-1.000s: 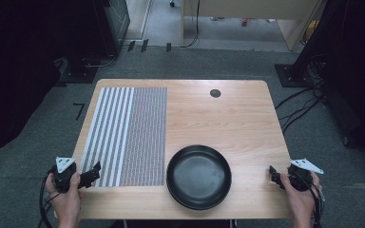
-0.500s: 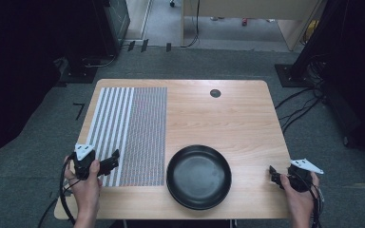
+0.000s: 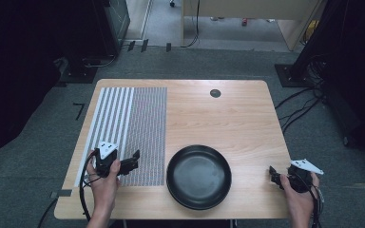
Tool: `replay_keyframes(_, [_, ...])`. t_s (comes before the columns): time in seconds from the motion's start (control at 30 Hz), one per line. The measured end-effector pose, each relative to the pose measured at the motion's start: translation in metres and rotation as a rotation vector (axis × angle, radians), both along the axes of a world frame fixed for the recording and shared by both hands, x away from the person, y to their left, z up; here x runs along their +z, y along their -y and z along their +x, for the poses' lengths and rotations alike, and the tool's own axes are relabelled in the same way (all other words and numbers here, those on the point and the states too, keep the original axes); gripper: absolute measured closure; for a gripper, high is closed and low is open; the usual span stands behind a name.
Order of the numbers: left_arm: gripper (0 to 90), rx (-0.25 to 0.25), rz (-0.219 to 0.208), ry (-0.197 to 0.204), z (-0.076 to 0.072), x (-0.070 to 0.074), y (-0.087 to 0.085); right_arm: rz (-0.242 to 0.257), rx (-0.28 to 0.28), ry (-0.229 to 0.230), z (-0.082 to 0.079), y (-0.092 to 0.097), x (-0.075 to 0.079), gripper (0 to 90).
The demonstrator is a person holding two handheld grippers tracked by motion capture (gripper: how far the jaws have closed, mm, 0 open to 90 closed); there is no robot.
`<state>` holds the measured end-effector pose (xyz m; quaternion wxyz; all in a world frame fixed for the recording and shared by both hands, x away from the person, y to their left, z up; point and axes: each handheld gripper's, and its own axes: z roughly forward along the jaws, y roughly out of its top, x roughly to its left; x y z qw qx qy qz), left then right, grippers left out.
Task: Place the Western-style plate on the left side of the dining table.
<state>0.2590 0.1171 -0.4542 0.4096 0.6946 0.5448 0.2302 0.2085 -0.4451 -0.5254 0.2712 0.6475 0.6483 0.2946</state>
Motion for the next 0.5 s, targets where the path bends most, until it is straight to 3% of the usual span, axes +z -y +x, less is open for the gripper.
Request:
replay_keyframes(0.23, [8.4,-0.061,-0.018,0.002,-0.007,0.001,0.017,0.003,-0.037,0.007,0.000,0.000,0.000,14.2])
replay_keyframes(0.33, [8.4,-0.072,-0.016,0.002,-0.008,0.001,0.021,0.020,-0.049,0.020,-0.001,0.000,0.001,14.2])
replay_keyframes(0.37, [8.4,-0.084,-0.016,0.000,-0.009,0.001,0.025,0.055,-0.056,0.035,-0.001,0.000,0.002,14.2])
replay_keyframes(0.5, [8.4,-0.101,-0.010,-0.010,-0.010,0.000,0.030,0.068,-0.065,0.047,-0.001,-0.002,0.006,14.2])
